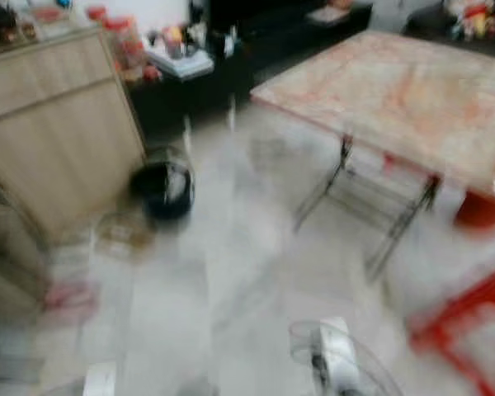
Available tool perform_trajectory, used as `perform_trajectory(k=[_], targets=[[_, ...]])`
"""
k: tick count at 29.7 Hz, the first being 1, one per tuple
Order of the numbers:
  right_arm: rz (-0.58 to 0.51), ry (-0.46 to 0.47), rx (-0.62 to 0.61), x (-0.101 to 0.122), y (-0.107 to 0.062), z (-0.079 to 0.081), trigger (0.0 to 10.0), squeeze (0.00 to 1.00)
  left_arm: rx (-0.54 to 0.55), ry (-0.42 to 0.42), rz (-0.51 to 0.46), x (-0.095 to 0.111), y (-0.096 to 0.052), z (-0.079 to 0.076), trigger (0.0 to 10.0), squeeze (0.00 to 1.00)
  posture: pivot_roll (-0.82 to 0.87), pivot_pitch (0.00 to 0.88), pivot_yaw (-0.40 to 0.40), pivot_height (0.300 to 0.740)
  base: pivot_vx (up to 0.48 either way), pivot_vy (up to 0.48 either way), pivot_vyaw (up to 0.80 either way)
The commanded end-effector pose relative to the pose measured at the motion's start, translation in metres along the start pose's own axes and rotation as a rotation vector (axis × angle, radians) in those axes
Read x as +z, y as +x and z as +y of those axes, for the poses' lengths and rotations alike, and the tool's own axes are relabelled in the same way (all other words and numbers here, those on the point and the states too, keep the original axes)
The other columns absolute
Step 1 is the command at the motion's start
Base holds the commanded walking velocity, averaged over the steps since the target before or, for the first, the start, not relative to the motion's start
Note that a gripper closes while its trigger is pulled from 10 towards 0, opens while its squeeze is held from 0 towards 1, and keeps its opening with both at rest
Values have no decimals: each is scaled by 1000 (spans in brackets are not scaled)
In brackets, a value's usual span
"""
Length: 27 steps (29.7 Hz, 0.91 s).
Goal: Picking trash to rubbish bin
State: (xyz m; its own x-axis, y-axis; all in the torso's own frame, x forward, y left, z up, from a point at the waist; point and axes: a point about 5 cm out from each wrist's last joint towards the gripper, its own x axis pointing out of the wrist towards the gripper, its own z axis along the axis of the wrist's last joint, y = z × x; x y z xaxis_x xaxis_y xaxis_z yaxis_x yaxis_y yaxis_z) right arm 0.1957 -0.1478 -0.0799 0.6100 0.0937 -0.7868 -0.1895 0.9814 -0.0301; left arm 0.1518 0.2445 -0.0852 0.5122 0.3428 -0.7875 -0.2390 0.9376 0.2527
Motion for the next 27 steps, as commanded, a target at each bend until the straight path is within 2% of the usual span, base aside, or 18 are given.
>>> perform_trajectory(k=[1, 4, 7, 10, 19, 24, 27], targets=[[1, 20, -12, 1, 0, -5, 10000, 0, -11, 7, -27, 11, 2, -2, 10000, 0, 103, 92, -18, 740, 0, 0, 0], [-12, 21, 2, 5, 1, -4, 10000, 0, -19, -2, -40, 16, 3, -3, 10000, 0, 104, 104, -23, 740, 0, 0, 0], [-24, 30, 14, 8, 1, -3, 10000, 0, -48, 63, -61, 19, 3, -8, 10000, 0, 98, 120, -26, 740, 0, 0, 0], [-25, 39, 15, 7, 1, -4, 10000, 0, -53, 84, -58, 18, 2, -10, 10000, 0, 96, 128, -26, 740, 176, 0, 0], [5, 56, 7, -7, -3, -8, 10000, 0, -27, 77, -35, 12, 1, -11, 10000, 0, 89, 145, -33, 740, 412, 0, 0], [11, 36, -9, -8, -3, -9, 10000, 0, -30, 81, -30, 10, 1, -11, 10000, 0, 90, 152, -30, 740, 475, 0, 0], [-7, 53, -33, -5, -2, -12, 10000, 0, -30, 83, -31, 10, 1, -12, 10000, 0, 92, 158, -30, 740, 475, 0, 773]])
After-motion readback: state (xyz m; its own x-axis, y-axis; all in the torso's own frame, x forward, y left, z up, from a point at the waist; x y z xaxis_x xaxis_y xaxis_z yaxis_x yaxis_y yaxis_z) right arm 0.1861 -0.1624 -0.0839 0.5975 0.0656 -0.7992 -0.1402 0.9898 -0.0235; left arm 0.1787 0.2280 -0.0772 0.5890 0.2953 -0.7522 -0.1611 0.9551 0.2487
